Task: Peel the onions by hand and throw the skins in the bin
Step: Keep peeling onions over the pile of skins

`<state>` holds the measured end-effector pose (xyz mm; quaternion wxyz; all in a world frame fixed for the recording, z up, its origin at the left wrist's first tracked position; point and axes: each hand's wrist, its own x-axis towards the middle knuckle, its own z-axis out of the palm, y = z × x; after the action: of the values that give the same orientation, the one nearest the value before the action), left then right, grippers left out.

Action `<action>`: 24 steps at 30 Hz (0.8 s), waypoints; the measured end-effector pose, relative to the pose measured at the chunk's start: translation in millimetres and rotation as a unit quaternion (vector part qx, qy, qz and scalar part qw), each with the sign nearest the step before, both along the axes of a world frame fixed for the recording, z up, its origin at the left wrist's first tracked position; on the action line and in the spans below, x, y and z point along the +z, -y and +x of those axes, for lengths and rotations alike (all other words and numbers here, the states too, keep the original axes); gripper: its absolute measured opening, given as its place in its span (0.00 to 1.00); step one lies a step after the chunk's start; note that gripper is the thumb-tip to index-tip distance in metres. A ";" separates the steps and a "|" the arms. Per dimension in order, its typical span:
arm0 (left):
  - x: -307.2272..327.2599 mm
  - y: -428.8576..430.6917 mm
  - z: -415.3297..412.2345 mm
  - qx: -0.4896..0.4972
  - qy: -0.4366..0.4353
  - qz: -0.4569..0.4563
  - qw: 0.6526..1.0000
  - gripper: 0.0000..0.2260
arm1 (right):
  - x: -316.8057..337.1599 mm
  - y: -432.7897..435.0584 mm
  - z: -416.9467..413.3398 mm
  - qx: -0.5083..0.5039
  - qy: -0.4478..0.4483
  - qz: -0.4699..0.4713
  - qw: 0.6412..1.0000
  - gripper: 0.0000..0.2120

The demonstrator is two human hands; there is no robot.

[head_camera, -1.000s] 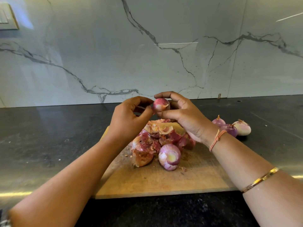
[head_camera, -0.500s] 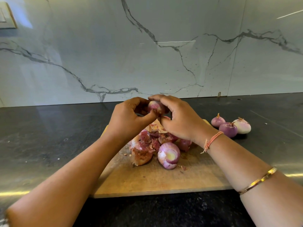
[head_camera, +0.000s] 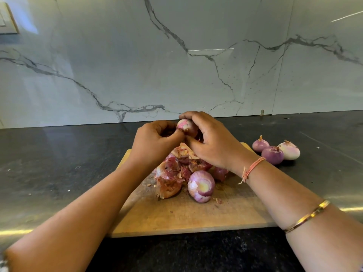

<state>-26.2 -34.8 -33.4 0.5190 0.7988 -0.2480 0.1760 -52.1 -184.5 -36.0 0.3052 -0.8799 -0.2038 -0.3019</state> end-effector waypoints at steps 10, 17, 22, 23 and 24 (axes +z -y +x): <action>-0.7 -1.9 0.9 -0.020 -0.013 -0.025 0.999 0.07 | -0.1 1.5 -0.4 0.002 0.002 0.003 1.000 0.22; -1.3 -2.3 4.2 -0.026 -0.025 -0.013 0.999 0.04 | -0.1 1.5 -0.5 0.003 0.015 -0.026 1.000 0.23; -0.4 -1.7 1.5 -0.006 0.004 0.004 1.000 0.04 | -0.3 1.1 0.3 0.004 0.017 -0.024 1.000 0.23; -0.1 -1.6 0.9 -0.001 0.011 0.011 1.000 0.04 | -0.4 1.0 0.5 0.004 0.016 -0.023 1.000 0.23; 0.2 -1.6 0.4 0.004 0.018 0.019 1.000 0.05 | -0.5 1.0 0.7 0.004 0.016 -0.022 1.000 0.23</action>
<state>-25.8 -33.2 -33.2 0.4987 0.8061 -0.2576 0.1876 -51.4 -185.5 -36.5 0.2840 -0.8805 -0.2187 -0.3103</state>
